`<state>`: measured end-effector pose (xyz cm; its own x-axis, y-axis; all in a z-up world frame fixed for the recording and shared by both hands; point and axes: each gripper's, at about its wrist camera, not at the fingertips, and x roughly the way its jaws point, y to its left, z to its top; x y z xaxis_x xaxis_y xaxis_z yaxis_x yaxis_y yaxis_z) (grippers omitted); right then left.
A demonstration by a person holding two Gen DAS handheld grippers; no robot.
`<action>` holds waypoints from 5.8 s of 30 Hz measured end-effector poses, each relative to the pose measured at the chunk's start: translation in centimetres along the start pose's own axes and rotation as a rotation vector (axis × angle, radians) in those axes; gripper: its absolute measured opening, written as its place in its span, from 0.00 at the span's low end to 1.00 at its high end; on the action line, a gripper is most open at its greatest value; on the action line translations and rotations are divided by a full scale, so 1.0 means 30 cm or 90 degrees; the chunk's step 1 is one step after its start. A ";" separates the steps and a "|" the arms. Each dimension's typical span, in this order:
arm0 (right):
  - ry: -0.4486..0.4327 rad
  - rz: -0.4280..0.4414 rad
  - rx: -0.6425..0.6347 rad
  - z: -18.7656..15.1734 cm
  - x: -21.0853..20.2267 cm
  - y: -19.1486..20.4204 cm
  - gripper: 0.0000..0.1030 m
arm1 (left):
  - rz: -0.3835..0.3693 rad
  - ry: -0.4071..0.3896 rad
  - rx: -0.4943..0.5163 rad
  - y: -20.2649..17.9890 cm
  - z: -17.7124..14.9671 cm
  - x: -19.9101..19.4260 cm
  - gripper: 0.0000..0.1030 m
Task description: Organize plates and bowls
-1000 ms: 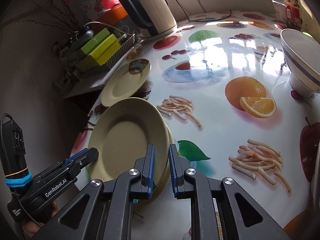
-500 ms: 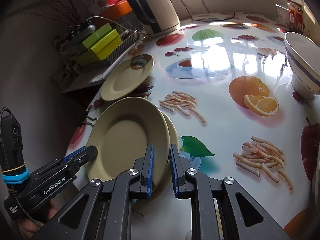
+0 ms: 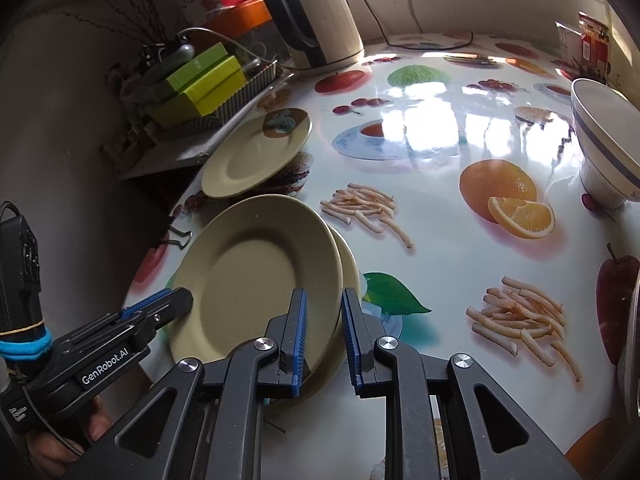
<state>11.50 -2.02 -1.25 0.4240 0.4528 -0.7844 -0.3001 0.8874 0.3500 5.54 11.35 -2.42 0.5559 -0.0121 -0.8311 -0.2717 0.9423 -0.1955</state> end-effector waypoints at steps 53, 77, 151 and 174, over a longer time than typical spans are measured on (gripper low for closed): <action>-0.047 -0.016 -0.034 0.295 0.102 0.034 0.39 | 0.067 -0.090 0.040 0.095 0.241 0.051 0.35; 0.001 0.017 -0.021 0.527 0.349 0.024 0.42 | 0.027 -0.044 -0.011 0.155 0.439 0.236 0.35; -0.008 0.072 -0.001 0.510 0.267 -0.005 0.16 | 0.004 -0.070 -0.005 0.053 0.426 0.149 0.25; -0.039 0.063 0.001 0.346 0.069 -0.013 0.16 | -0.005 -0.086 0.020 -0.016 0.280 0.004 0.25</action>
<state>21.36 -0.53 2.33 0.4438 0.5431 -0.7128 -0.3426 0.8378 0.4251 12.34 13.70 1.94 0.6591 0.0240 -0.7517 -0.2440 0.9522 -0.1836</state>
